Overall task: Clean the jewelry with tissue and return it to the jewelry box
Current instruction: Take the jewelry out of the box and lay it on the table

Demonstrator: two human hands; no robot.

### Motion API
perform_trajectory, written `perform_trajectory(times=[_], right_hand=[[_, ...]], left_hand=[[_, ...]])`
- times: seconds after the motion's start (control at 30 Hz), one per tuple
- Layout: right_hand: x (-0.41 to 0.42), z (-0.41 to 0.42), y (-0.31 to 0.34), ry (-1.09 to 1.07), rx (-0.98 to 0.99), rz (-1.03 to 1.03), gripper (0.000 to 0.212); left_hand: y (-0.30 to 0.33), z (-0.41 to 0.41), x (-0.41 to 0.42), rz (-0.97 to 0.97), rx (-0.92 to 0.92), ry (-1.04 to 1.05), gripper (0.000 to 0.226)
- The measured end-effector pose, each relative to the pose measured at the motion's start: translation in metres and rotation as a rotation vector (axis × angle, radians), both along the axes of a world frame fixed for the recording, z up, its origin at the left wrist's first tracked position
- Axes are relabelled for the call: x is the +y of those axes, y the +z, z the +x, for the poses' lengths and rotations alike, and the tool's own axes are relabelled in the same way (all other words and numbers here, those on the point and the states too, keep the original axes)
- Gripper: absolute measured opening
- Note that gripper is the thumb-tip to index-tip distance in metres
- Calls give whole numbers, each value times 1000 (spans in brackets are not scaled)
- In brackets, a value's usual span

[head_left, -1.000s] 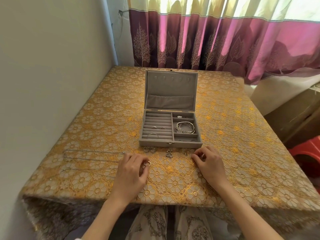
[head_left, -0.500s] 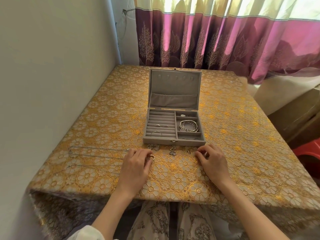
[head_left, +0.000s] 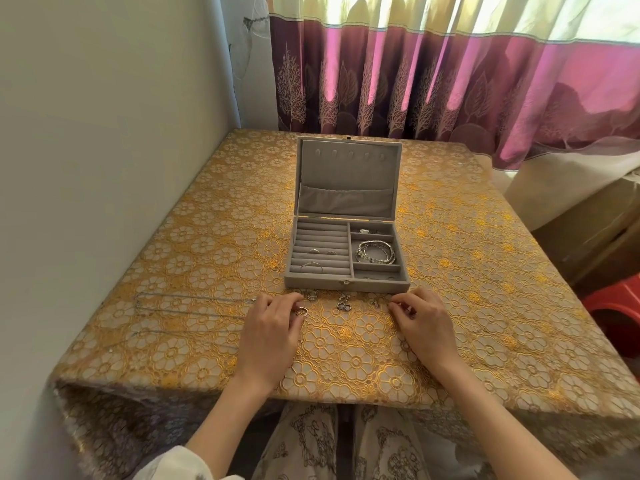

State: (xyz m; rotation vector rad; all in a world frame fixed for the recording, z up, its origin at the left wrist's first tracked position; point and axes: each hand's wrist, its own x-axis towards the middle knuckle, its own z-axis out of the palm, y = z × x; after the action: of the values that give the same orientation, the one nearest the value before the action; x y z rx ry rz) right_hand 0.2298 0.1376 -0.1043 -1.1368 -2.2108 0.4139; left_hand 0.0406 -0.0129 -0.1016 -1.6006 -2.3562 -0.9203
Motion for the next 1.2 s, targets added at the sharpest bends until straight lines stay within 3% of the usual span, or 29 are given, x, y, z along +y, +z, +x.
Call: perform_trajectory(times=[0.33,0.7,0.97,1.2], right_hand=[[0,2,1,15,21,-55,14],[6,-24,28,80,269,-33,9],[44,-95,47,256,27,58,19],[57,-115,36,314,-111,3,21]], left_hand=[[-2,-1,1,-34,44,-43,35],[36,-41,33,-23,-7,-132,20],[58,-73,100,-155,-3,-199,22],[48,-78,112,-253,37,-207,21]])
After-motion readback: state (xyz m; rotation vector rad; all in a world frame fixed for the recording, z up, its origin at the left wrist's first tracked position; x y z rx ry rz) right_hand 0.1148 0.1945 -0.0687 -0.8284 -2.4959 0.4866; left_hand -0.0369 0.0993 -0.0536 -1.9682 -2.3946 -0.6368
